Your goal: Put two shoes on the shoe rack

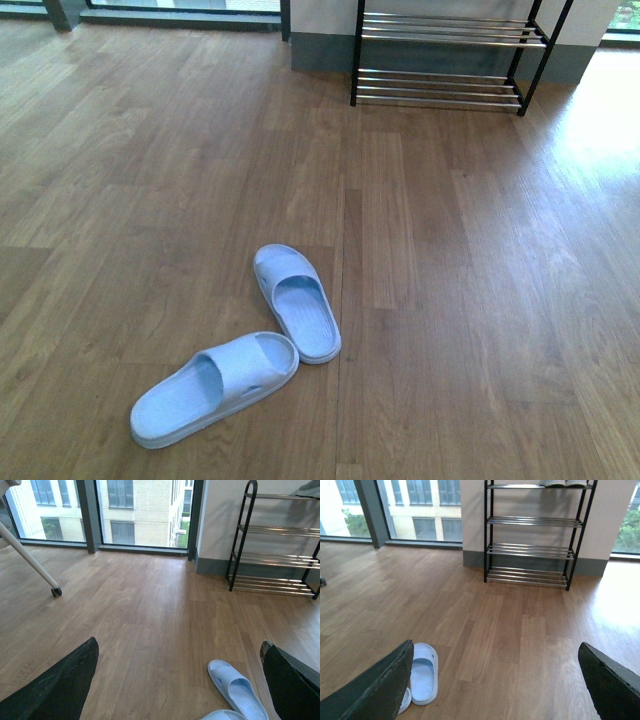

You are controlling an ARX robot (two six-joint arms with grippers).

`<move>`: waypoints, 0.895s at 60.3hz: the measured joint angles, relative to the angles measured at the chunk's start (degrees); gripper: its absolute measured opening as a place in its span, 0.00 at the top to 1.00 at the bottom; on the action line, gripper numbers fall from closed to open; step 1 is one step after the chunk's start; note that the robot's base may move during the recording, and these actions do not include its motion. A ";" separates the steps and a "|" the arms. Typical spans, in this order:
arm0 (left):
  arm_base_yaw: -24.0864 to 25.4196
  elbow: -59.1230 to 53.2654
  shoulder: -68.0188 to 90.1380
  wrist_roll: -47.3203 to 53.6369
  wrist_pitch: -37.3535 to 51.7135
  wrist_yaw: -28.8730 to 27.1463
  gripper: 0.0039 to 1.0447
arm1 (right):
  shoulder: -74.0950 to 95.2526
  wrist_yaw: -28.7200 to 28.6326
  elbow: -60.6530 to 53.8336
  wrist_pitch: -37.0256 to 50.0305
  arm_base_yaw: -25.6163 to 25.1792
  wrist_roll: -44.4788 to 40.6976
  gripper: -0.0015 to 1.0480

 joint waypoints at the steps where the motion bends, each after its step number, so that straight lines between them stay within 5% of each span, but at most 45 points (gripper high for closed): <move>1: 0.00 0.02 0.00 0.02 0.00 0.17 0.09 | 0.00 0.04 0.00 0.00 0.00 0.00 0.09; 54: 0.02 0.00 0.00 0.00 -0.02 -0.02 0.09 | 0.02 -0.07 0.00 0.00 0.02 0.00 0.09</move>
